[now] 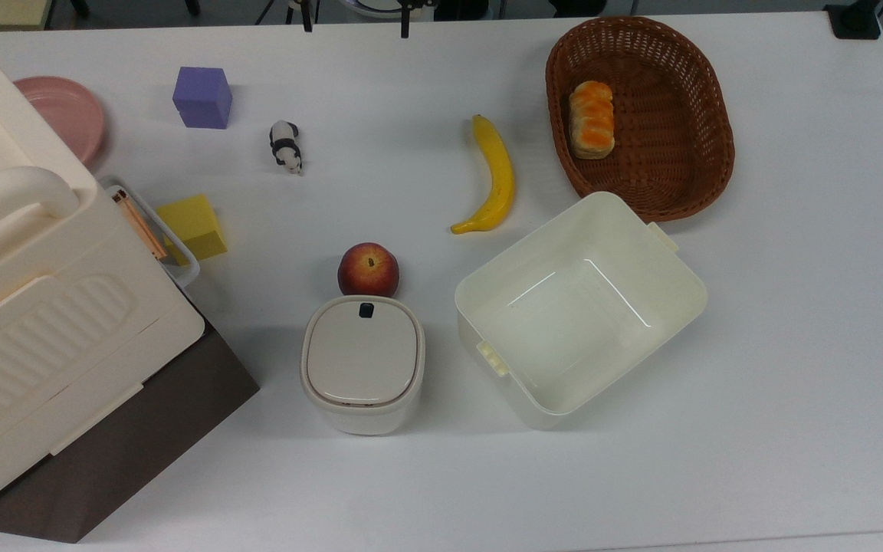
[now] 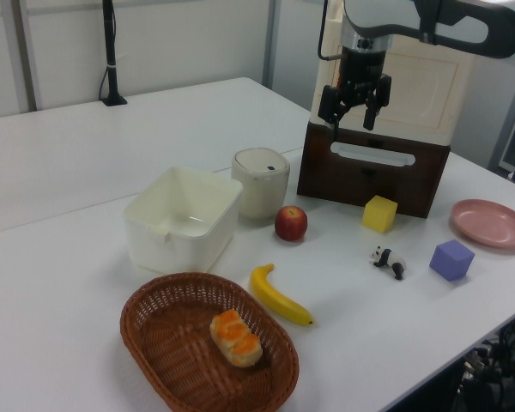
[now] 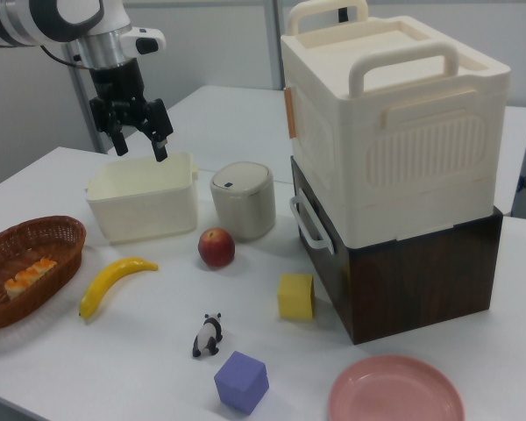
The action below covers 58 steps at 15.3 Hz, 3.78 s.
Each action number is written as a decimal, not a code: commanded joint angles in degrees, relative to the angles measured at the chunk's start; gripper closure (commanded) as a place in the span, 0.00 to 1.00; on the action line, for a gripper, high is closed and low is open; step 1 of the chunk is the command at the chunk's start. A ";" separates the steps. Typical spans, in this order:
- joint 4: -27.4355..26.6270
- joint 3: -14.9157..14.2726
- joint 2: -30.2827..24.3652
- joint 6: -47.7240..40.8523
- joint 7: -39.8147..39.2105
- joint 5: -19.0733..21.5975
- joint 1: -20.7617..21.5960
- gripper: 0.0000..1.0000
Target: Slide open the drawer
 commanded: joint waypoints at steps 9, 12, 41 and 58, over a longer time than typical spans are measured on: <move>-1.80 1.80 -0.53 -0.68 -0.83 -2.41 1.38 0.00; -1.89 1.80 -0.53 -0.77 -0.65 -2.50 1.38 0.00; -2.67 0.04 0.26 -0.94 -45.72 -6.54 -4.67 0.00; -6.10 -0.40 9.05 17.77 -49.52 -12.69 -9.34 0.00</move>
